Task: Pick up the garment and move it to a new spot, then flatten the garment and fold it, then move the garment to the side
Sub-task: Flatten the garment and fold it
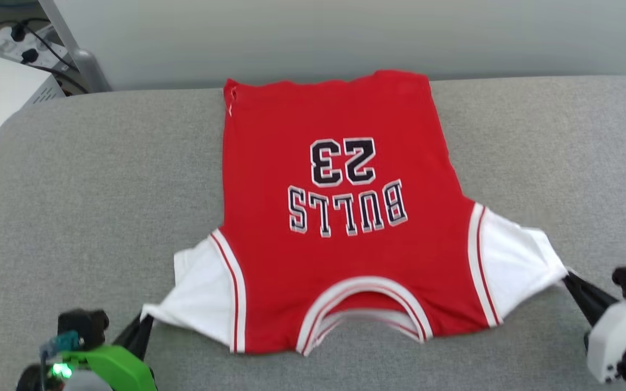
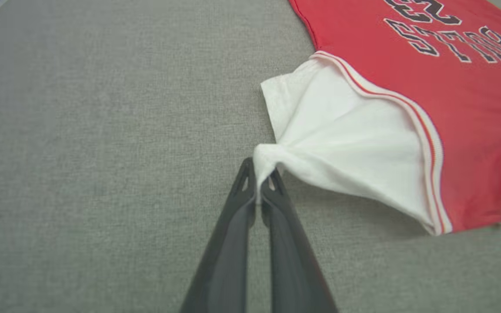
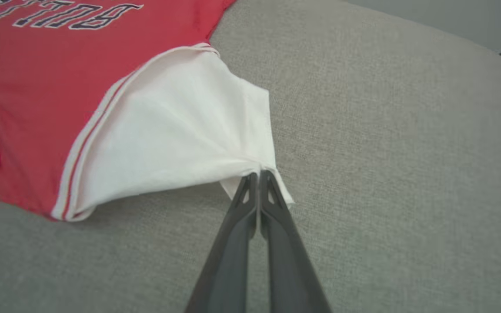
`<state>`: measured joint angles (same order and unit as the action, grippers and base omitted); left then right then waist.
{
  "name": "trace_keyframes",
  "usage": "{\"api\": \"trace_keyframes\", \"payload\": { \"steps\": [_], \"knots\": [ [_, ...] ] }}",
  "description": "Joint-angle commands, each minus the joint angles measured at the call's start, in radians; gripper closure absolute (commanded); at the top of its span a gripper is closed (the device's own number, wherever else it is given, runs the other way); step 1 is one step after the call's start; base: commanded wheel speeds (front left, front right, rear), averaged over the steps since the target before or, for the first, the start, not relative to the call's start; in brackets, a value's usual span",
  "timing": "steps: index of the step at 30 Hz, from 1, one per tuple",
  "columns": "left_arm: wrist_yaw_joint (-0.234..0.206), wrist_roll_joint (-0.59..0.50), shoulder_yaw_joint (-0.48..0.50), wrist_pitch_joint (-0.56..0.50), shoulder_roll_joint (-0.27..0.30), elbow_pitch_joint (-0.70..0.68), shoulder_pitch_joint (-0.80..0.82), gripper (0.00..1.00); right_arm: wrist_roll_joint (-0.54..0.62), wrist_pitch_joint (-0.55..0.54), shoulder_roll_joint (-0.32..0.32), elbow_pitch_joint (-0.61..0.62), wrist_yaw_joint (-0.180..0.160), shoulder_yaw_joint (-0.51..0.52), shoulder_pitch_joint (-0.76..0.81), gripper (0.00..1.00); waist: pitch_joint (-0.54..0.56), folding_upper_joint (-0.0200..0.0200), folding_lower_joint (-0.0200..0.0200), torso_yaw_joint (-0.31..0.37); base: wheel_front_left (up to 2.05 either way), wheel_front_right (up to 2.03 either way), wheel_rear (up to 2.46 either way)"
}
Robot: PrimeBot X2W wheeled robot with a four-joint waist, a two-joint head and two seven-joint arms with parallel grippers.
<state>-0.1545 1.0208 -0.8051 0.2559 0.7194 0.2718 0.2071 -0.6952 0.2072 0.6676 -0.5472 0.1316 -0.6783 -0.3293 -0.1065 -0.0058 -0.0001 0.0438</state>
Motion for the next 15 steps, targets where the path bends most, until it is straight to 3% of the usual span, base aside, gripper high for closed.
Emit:
{"api": "trace_keyframes", "payload": {
  "steps": [1,8,15],
  "knots": [
    [-0.009,-0.003,0.013,0.006,-0.009,0.005,-0.041,1.00,0.006,0.008,0.003,0.001,-0.001,0.029,0.046,1.00,0.022,0.0058,0.0001,-0.004,0.00,0.00,0.00],
    [-0.017,-0.023,0.041,0.006,-0.039,0.007,-0.173,1.00,0.032,-0.020,0.005,0.066,-0.001,0.161,0.277,1.00,0.053,0.0058,0.0001,-0.014,0.00,0.00,0.00],
    [-0.025,-0.056,0.061,0.006,-0.050,0.002,-0.218,1.00,0.056,-0.129,-0.005,0.172,-0.001,0.255,0.432,1.00,0.052,0.0058,0.0001,-0.026,0.00,0.00,0.00]
  ]
}}
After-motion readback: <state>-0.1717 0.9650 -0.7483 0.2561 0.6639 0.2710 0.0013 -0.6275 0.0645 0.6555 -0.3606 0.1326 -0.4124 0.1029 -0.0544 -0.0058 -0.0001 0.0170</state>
